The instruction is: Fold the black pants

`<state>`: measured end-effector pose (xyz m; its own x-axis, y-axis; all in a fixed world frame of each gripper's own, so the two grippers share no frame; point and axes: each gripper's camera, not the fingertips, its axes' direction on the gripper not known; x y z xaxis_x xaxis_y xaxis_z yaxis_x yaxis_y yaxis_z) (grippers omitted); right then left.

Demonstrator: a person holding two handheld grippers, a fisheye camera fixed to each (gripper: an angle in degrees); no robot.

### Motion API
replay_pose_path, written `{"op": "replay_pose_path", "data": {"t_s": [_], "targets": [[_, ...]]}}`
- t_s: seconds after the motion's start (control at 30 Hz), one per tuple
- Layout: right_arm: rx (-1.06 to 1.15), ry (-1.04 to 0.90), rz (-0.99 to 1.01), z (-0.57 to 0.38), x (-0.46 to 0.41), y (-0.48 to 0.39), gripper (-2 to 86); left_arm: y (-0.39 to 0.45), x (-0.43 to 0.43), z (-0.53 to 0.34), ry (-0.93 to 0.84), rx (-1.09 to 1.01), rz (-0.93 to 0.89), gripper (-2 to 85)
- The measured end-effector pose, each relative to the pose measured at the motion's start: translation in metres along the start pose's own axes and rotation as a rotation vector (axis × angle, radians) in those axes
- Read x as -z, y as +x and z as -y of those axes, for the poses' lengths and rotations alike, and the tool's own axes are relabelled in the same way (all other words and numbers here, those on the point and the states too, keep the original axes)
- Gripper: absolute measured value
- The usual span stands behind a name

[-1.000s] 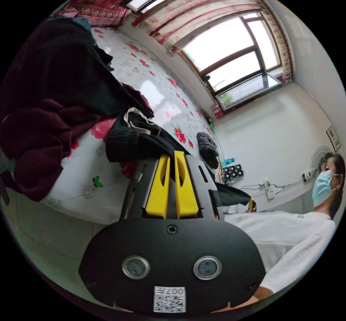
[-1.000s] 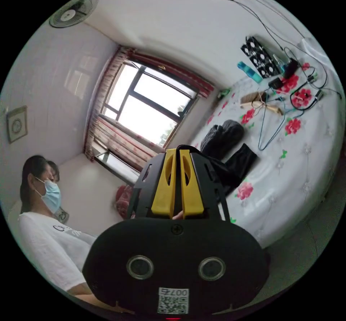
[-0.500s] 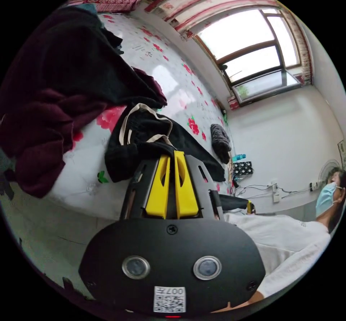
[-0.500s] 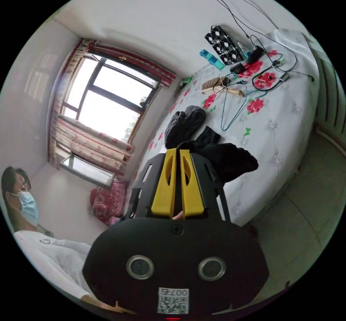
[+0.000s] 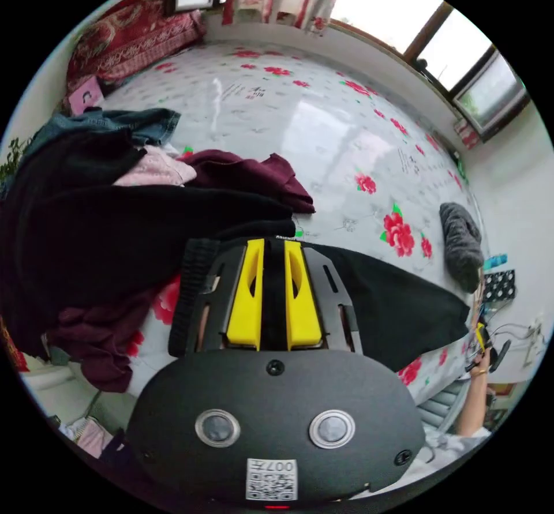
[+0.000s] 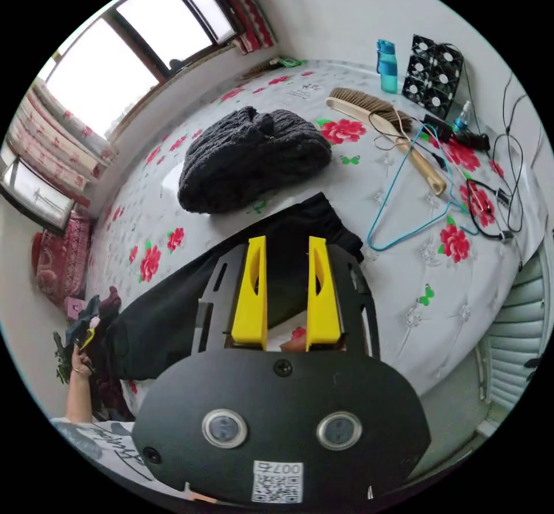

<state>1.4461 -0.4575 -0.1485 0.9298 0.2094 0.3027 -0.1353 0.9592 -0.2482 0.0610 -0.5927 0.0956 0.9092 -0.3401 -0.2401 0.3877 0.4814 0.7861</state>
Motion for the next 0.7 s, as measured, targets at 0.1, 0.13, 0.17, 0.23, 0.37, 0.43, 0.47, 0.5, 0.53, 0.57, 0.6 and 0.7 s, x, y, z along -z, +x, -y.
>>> {"op": "replay_pose_path", "data": {"t_s": [0.1,0.13,0.17,0.23,0.37,0.43,0.47,0.5,0.53,0.57,0.6,0.7], "targets": [[-0.101,-0.022,0.02,-0.022,-0.024,0.038,8.5,-0.005,-0.007,-0.029,-0.002,-0.007,0.035,6.2],[-0.126,-0.028,0.02,-0.026,-0.029,0.046,8.7,-0.013,-0.011,-0.045,-0.01,0.021,0.033,6.3],[-0.174,-0.04,0.029,-0.031,-0.038,0.062,9.0,-0.023,-0.017,-0.062,-0.024,0.069,0.034,6.6],[-0.242,-0.056,0.058,-0.035,-0.051,0.083,9.3,-0.038,-0.023,-0.085,-0.042,0.166,0.044,7.2],[-0.301,-0.068,0.148,-0.023,-0.083,0.103,9.4,-0.057,-0.043,-0.116,-0.035,0.306,0.045,8.3],[-0.335,-0.081,0.108,-0.019,-0.1,0.105,7.9,-0.06,-0.067,-0.111,-0.079,0.297,0.09,8.2],[-0.333,-0.039,0.065,-0.018,-0.105,0.103,6.5,-0.065,-0.088,-0.108,-0.12,0.302,0.141,7.6],[-0.362,-0.082,0.098,-0.016,-0.116,0.106,5.1,-0.066,-0.095,-0.106,-0.126,0.298,0.158,7.3],[-0.38,-0.069,0.112,-0.015,-0.115,0.108,4.5,-0.066,-0.099,-0.099,-0.108,0.266,0.181,6.8],[-0.392,-0.062,0.215,-0.014,-0.112,0.113,3.3,-0.068,-0.104,-0.088,-0.149,0.261,0.19,6.2],[-0.396,-0.012,0.308,-0.014,-0.101,0.119,2.7,-0.07,-0.105,-0.083,-0.171,0.262,0.19,5.9],[-0.353,0.07,0.357,-0.024,-0.07,0.134,1.5,-0.078,-0.101,-0.078,-0.171,0.206,0.147,3.8]]}}
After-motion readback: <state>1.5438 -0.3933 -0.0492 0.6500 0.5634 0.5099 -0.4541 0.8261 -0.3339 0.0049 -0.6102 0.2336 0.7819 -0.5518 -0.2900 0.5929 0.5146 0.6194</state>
